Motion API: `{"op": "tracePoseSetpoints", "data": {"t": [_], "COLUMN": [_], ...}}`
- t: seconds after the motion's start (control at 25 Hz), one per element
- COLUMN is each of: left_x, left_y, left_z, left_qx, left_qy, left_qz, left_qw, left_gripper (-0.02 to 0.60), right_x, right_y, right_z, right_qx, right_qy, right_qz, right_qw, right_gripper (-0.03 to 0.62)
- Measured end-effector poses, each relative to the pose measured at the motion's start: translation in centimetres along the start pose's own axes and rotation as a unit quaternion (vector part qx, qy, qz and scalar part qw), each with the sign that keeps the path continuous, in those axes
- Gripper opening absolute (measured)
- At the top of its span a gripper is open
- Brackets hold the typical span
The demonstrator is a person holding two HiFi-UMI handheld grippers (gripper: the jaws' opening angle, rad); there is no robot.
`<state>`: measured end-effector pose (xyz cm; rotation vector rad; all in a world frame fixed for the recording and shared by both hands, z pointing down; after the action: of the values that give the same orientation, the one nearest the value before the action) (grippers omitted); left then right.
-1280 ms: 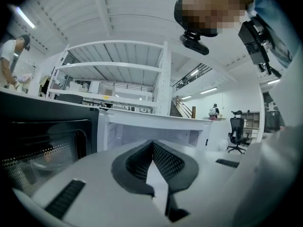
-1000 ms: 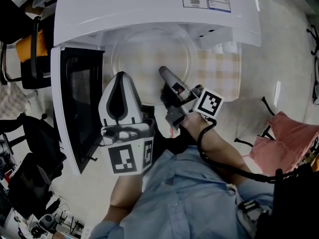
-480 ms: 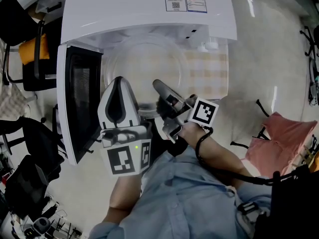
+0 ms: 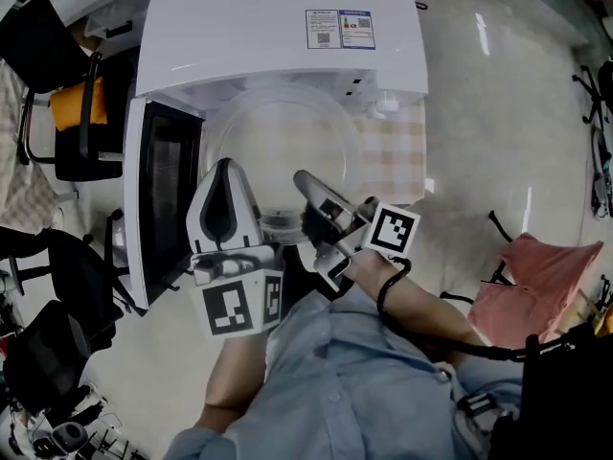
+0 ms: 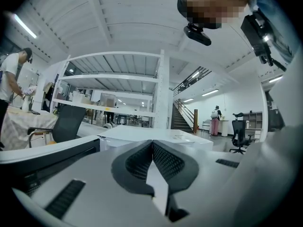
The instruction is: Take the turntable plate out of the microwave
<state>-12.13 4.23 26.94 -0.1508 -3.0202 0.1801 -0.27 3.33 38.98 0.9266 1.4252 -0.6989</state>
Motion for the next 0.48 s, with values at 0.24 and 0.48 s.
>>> {"op": "tracePoseSetpoints", "data": {"t": [0.24, 0.48], "left_x": [-1.1, -1.8], "left_y": [1.0, 2.0], "left_z": [3.5, 6.4], "left_qx": [-0.028, -0.046], "left_qy": [-0.016, -0.025], "left_qz": [-0.007, -0.013], "left_qw": [0.9995, 0.9985], "left_gripper": [0.008, 0.008], "right_x": [3.7, 6.5], "right_y": [0.5, 0.5], "right_z": [0.3, 0.7], "right_qx": [0.008, 0.019], "right_qy": [0.007, 0.024], "right_qz": [0.016, 0.026], "right_qw": [1.0, 0.999], "right_gripper": [0.026, 0.026]}}
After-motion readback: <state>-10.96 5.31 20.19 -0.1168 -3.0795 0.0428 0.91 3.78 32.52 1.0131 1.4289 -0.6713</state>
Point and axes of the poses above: the fingertips, and each gripper's own axes: y backward along the fingers, x to its left, z out of its top, the point moved 3 cm from there along y, backward along the fingers, and after that the axes turned 4 degrees about z, right-handed, at the moved point
